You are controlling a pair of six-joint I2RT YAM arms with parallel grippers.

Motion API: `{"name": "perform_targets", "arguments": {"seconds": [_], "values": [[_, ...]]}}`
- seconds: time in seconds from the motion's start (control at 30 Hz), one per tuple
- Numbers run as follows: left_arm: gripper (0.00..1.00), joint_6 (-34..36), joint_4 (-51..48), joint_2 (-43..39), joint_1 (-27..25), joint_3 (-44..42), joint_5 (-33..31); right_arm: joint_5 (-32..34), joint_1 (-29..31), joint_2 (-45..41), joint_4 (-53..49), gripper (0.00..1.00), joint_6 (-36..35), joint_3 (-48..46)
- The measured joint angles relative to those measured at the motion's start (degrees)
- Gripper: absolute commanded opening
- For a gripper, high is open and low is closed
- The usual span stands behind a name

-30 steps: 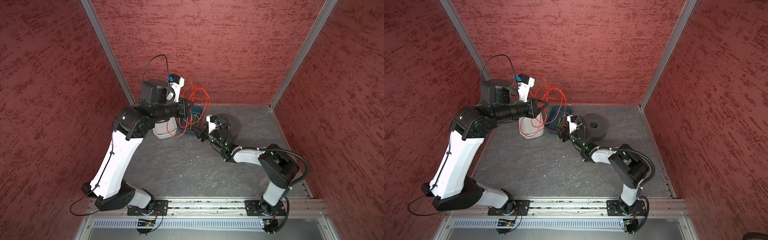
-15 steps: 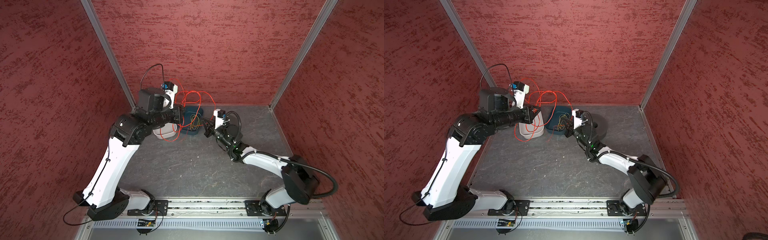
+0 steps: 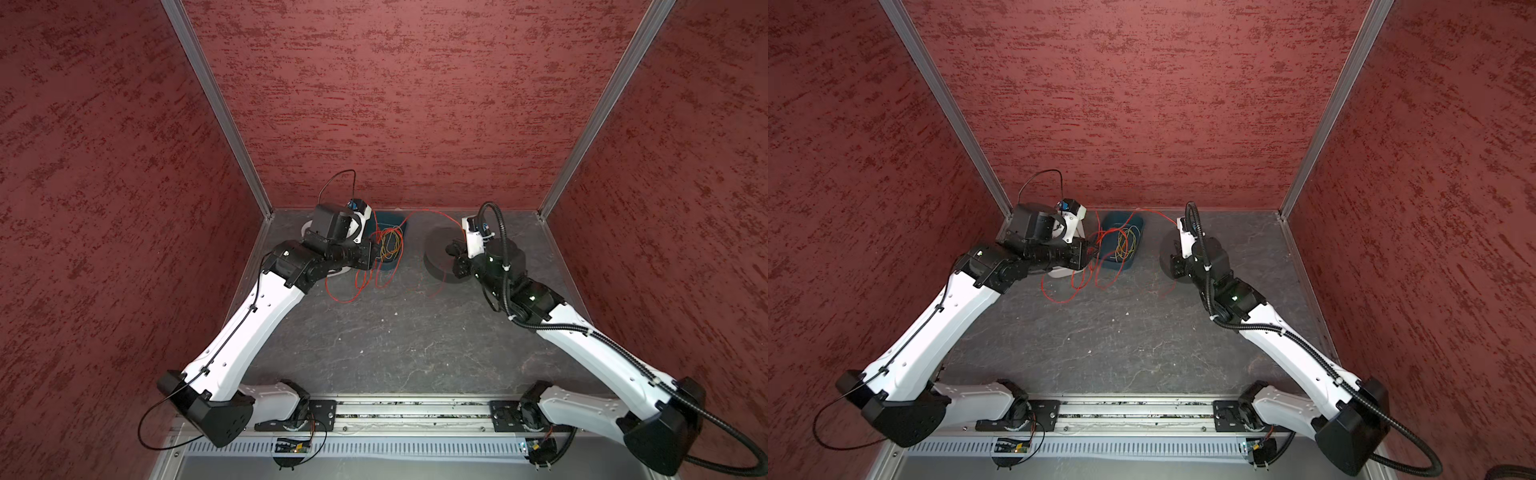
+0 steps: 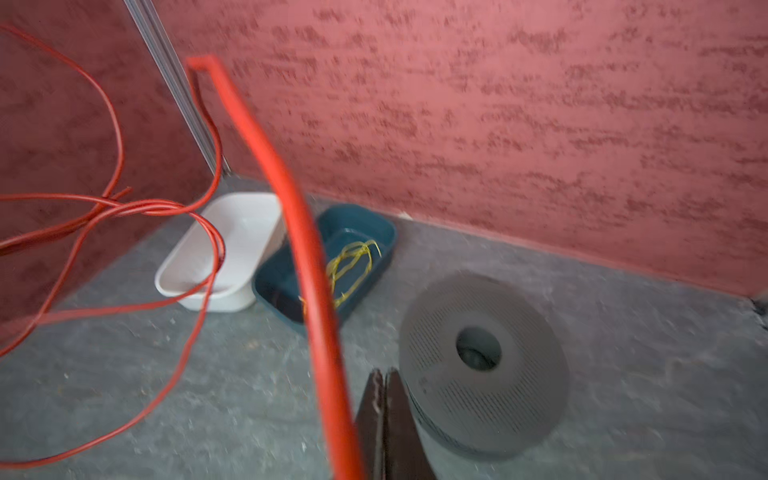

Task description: Wrap the cables

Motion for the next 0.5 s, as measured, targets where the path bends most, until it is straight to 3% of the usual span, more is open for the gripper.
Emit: {"name": "perform_targets", "arguments": {"seconds": [0.1, 0.5], "values": [[0.76, -0.39, 0.55, -0.76, 1.6, -3.93, 2.01, 1.16, -0.79, -2.86, -3.28, 0.0, -0.72, -2.23], [0.77, -2.32, 2.51, -4.2, 7.13, -12.31, 7.69, 3.56, -3.82, -3.96, -6.71, 0.0, 0.2, -3.48]]}}
